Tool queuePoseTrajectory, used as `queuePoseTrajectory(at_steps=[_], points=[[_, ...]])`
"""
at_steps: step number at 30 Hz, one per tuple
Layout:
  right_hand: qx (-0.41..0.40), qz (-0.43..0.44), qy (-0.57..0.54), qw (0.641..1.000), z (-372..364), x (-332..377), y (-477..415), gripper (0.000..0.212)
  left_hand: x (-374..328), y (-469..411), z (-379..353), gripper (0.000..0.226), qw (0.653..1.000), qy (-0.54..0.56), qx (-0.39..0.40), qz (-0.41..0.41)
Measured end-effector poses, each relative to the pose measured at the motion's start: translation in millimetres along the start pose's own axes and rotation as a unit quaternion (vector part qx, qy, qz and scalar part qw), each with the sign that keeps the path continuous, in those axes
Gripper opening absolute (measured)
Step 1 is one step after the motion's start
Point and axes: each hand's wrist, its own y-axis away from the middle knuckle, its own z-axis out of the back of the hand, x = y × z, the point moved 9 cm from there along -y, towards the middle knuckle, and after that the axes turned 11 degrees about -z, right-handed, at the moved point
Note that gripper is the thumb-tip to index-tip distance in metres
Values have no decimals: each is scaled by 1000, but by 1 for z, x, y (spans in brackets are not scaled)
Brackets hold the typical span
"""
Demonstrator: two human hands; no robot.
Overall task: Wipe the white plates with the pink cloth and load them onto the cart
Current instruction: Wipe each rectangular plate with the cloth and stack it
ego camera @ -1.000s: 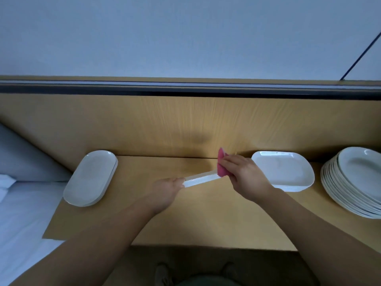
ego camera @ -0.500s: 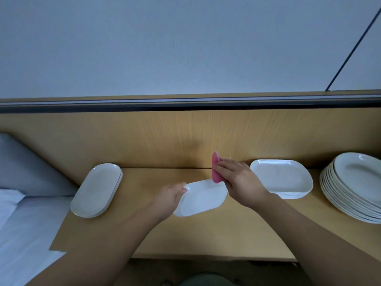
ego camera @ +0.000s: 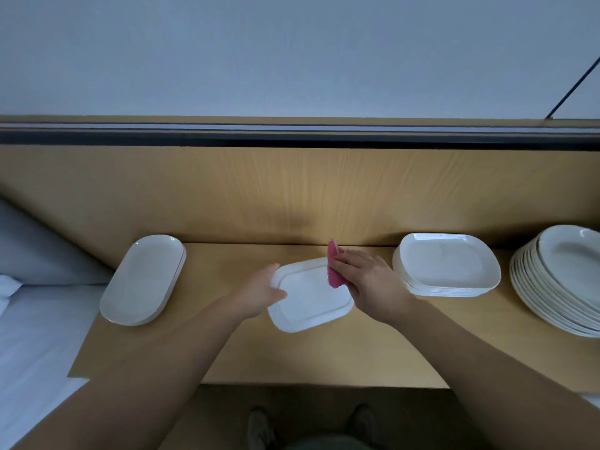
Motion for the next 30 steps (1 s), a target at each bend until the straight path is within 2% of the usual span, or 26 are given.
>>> queuePoseTrajectory(at_steps=[3, 9, 12, 15, 17, 19, 26, 30], points=[[33, 11, 2, 999, -14, 4, -9, 45, 10, -6, 1, 23, 999, -16, -13, 26], [115, 47, 13, 992, -52, 23, -41, 48, 20, -19, -1, 9, 999, -12, -31, 31], [176, 56, 17, 983, -81, 27, -54, 50, 24, -22, -1, 19, 998, -19, -39, 38], [234, 51, 29, 970, -104, 27, -57, 66, 27, -22, 2, 39, 997, -6, -51, 50], [268, 51, 38, 961, -114, 25, -56, 75, 27, -23, 3, 44, 997, -2, -52, 53], [293, 60, 24, 954, -120, 26, -56, 67, 30, -22, 4, 45, 997, 3, -57, 57], [295, 48, -12, 954, -120, 13, -49, 57, 49, -15, 1, 46, 992, 13, -76, 101], [297, -23, -3, 955, -115, -19, -40, 58, 49, -15, 1, 47, 990, 5, -88, 110]])
